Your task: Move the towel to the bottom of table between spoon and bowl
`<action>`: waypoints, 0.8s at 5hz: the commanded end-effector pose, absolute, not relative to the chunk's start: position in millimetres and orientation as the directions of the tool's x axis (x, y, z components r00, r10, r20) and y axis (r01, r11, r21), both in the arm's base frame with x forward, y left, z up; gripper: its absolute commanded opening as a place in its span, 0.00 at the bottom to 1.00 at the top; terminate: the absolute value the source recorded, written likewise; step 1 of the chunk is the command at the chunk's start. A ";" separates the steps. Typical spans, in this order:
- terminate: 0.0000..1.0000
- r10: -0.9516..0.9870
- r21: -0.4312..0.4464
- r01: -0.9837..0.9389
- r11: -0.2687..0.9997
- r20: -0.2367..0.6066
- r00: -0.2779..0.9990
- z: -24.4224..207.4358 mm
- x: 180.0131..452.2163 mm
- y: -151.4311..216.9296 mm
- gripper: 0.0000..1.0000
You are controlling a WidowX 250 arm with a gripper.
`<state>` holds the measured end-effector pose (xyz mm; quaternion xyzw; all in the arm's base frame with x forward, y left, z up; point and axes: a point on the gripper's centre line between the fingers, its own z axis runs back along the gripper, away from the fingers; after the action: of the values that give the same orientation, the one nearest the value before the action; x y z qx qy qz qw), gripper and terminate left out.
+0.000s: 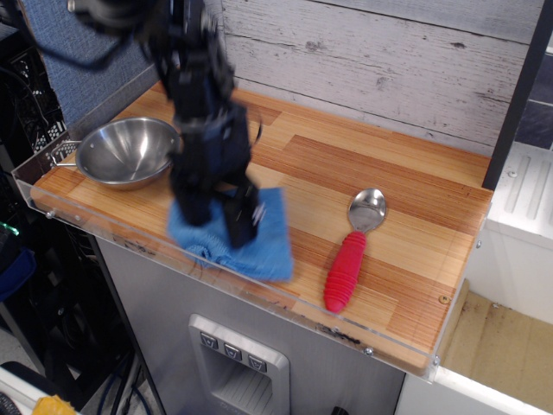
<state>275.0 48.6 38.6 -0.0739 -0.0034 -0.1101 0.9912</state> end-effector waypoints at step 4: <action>0.00 -0.187 0.029 0.185 0.982 0.123 0.975 123.2 280.9 40.1 1.00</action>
<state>277.0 40.0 104.8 -0.0001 -0.0309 -0.0906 0.9954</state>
